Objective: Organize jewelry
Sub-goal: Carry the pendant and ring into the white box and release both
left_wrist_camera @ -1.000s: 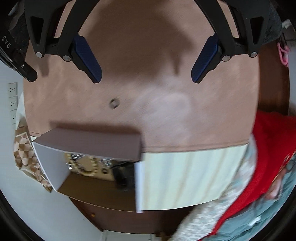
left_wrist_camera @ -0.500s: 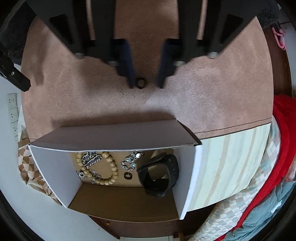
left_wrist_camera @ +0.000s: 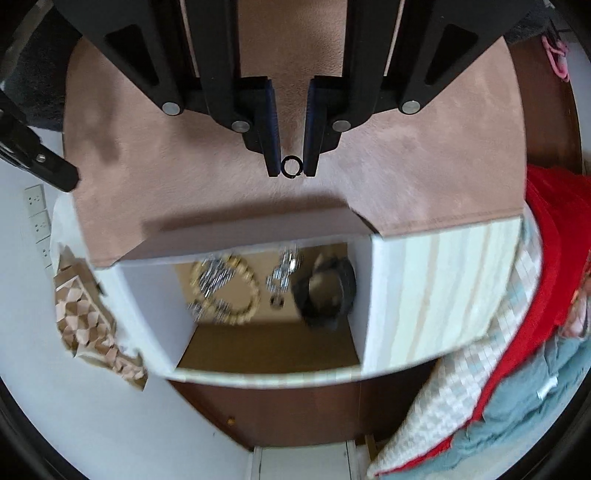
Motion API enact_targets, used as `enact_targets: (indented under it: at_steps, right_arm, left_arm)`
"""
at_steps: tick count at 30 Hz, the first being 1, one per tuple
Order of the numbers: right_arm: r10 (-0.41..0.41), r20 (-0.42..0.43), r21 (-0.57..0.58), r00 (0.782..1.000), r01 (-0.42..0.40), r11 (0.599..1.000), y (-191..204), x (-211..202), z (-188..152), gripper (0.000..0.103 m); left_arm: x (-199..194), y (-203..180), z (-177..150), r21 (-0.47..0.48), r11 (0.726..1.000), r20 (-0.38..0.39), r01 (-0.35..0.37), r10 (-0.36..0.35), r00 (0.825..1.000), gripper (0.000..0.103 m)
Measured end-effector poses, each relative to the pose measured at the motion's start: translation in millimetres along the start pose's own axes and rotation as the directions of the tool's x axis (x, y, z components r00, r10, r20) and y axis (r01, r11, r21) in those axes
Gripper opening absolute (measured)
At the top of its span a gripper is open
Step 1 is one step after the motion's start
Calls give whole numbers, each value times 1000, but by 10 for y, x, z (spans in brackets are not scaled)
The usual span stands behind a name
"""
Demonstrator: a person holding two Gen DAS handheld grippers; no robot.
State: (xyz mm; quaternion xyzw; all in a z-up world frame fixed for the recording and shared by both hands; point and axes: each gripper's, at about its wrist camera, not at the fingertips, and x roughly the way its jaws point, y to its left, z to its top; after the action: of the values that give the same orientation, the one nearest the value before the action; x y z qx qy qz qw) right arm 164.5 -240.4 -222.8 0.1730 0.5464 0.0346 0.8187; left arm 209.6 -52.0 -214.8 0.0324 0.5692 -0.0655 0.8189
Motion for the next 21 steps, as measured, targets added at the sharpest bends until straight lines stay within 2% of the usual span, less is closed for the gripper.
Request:
enact_targets:
  at_steps: [6, 9, 12, 16, 21]
  right_arm:
    - [63, 61, -49, 996, -60, 997, 309, -190, 299, 8]
    - [93, 79, -69, 992, -88, 994, 455, -189, 503, 8]
    - [130, 79, -73, 988, -124, 990, 553, -75, 747, 8]
    - [171, 36, -59, 985, -168, 984, 600, 224, 1036, 8]
    - [168, -27, -64, 985, -169, 984, 662, 565, 1191, 8]
  left_arm:
    - [-414, 103, 301, -13, 1000, 108, 20, -18, 994, 9]
    - [-374, 175, 496, -27, 998, 116, 55, -52, 992, 9]
    - [-223, 335, 732, -72, 987, 76, 142, -136, 988, 9]
    - [106, 455, 1026, -137, 956, -13, 260, -264, 964, 9]
    - [360, 495, 1234, -170, 936, -65, 309, -323, 944, 10]
